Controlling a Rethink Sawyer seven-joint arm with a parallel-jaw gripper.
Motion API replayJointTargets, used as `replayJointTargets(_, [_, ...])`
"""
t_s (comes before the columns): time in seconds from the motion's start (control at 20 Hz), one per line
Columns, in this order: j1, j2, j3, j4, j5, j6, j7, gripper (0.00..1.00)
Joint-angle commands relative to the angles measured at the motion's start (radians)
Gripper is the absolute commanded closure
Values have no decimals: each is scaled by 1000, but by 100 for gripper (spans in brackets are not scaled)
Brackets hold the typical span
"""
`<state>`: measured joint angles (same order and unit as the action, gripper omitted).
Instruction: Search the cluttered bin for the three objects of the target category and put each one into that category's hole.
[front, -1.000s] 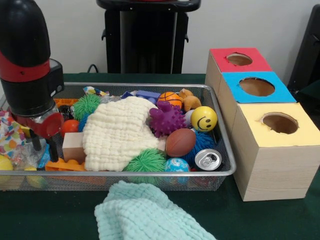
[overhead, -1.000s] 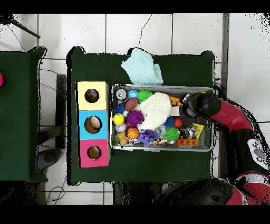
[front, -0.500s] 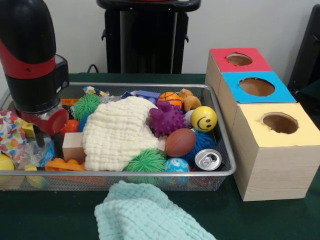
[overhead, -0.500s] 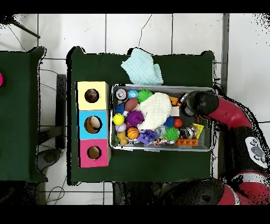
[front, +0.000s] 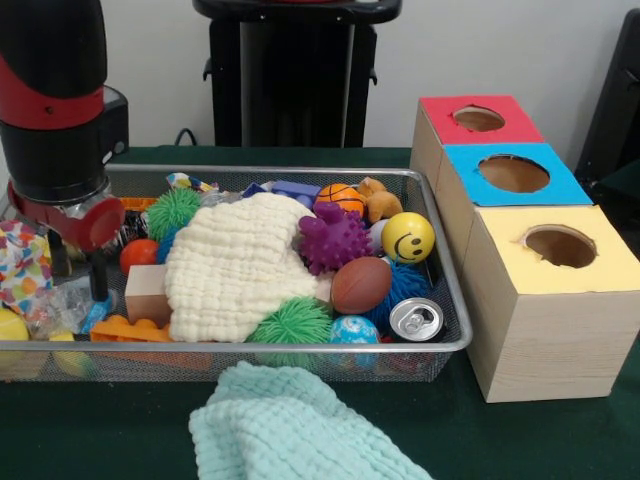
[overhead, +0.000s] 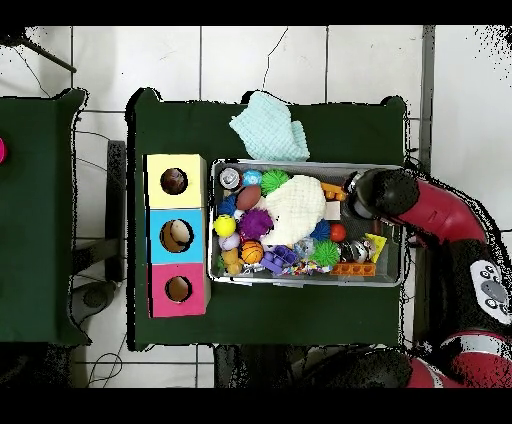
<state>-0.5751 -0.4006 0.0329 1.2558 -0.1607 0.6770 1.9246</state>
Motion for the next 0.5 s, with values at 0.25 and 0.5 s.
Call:
replayJointTargets(0.25, [9,23,-27,3,2,68,91,0])
replayJointTargets(0.5, [9,74,-55,-40,29,88,146,0])
